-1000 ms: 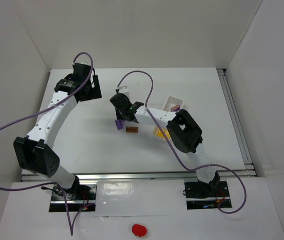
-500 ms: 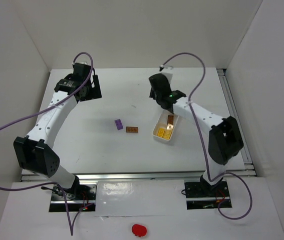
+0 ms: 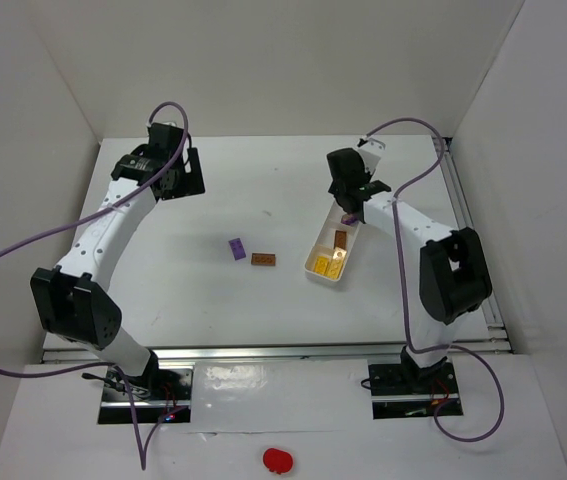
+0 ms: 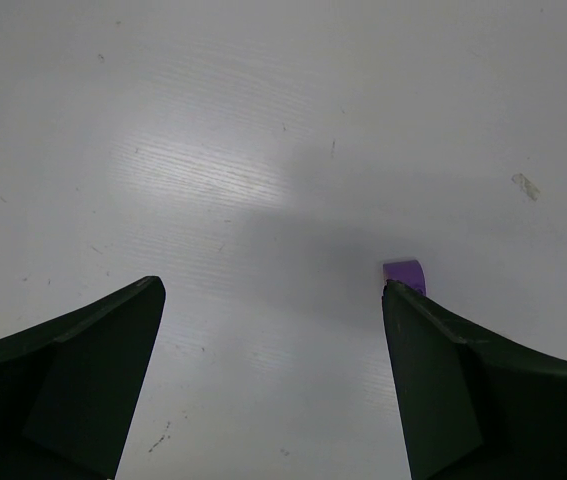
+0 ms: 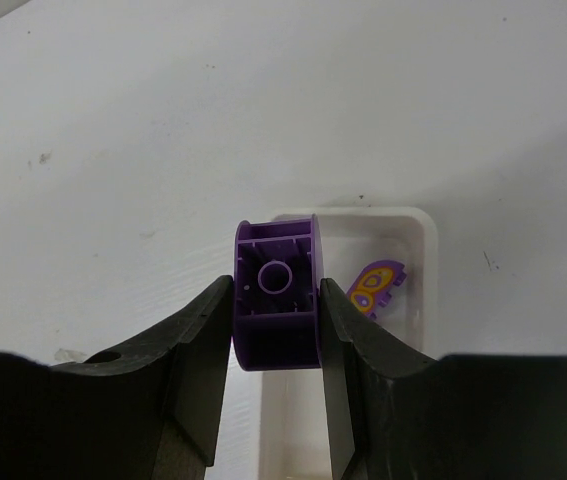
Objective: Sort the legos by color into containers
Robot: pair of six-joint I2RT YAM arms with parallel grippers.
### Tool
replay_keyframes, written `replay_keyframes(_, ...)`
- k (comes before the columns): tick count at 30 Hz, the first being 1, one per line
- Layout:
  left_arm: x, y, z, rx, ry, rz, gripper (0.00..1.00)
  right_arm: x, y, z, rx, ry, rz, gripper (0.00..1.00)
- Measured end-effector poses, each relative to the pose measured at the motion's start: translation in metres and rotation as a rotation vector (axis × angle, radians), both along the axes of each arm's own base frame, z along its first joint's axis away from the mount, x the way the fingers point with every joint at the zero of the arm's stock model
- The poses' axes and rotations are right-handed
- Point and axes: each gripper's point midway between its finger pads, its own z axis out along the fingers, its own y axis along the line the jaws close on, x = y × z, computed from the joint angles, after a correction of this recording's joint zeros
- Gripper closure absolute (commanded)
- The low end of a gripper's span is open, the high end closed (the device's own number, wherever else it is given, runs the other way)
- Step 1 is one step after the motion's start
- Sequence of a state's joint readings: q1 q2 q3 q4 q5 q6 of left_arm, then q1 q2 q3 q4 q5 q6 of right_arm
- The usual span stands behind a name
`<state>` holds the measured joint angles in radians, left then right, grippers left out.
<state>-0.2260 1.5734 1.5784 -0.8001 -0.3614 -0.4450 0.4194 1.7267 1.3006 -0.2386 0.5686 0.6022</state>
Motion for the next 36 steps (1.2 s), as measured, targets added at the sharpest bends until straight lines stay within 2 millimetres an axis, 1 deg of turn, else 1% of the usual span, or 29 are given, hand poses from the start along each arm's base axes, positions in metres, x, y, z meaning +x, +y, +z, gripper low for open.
replay_keyframes(5,0.0,0.0,-0.001,0.0,0.002,0.0,0.0,0.004,-0.002,-0.012,0.016,0.011,-0.024,0.73)
replay_keyframes(9,0.002,0.0,-0.003,0.002,0.009,0.0,0.0,0.008,-0.008,-0.026,0.017,0.035,-0.044,0.72)
replay_keyframes(12,0.003,-0.001,-0.004,0.003,0.011,0.0,0.0,0.009,-0.008,-0.036,0.021,0.055,-0.046,0.72)
replay_keyframes(14,0.003,-0.001,-0.004,0.003,0.014,0.0,0.0,0.009,-0.006,-0.04,0.031,0.064,-0.042,0.69)
replay_keyframes(15,0.003,-0.001,-0.004,0.004,0.016,0.0,0.0,0.009,-0.005,-0.042,0.036,0.066,-0.039,0.66)
replay_keyframes(16,0.003,-0.001,-0.005,0.004,0.017,0.0,0.0,0.009,-0.004,-0.043,0.039,0.069,-0.035,0.61)
replay_keyframes(17,0.003,-0.001,-0.005,0.004,0.017,0.0,0.0,0.009,-0.002,-0.044,0.045,0.071,-0.03,0.45)
replay_keyframes(19,0.003,-0.001,-0.005,0.005,0.019,0.0,0.0,0.01,0.0,-0.044,0.058,0.069,-0.024,0.33)
replay_keyframes(20,0.003,-0.001,-0.005,0.005,0.02,0.0,0.0,0.01,0.001,-0.044,0.063,0.067,-0.022,0.29)
replay_keyframes(25,0.003,-0.001,-0.007,0.007,0.025,-0.001,0.0,0.012,0.004,-0.043,0.074,0.061,-0.011,0.29)
replay_keyframes(27,0.003,-0.001,-0.007,0.007,0.024,-0.001,0.0,0.011,0.004,-0.043,0.073,0.062,-0.01,0.33)
replay_keyframes(28,0.003,-0.001,-0.007,0.007,0.025,-0.001,0.0,0.011,0.004,-0.043,0.07,0.063,-0.007,0.37)
replay_keyframes(30,0.003,-0.001,-0.007,0.007,0.024,-0.001,0.0,0.008,0.002,-0.044,0.064,0.066,-0.003,0.39)
replay_keyframes(32,0.003,-0.001,-0.007,0.007,0.025,-0.001,0.0,0.006,0.003,-0.041,0.053,0.064,0.012,0.39)
replay_keyframes(34,0.003,-0.001,-0.007,0.007,0.025,-0.001,0.0,0.004,0.009,-0.035,0.039,0.059,0.045,0.39)
replay_keyframes(36,0.003,-0.001,-0.007,0.007,0.025,-0.001,0.0,-0.002,0.026,-0.028,0.031,0.057,0.119,0.38)
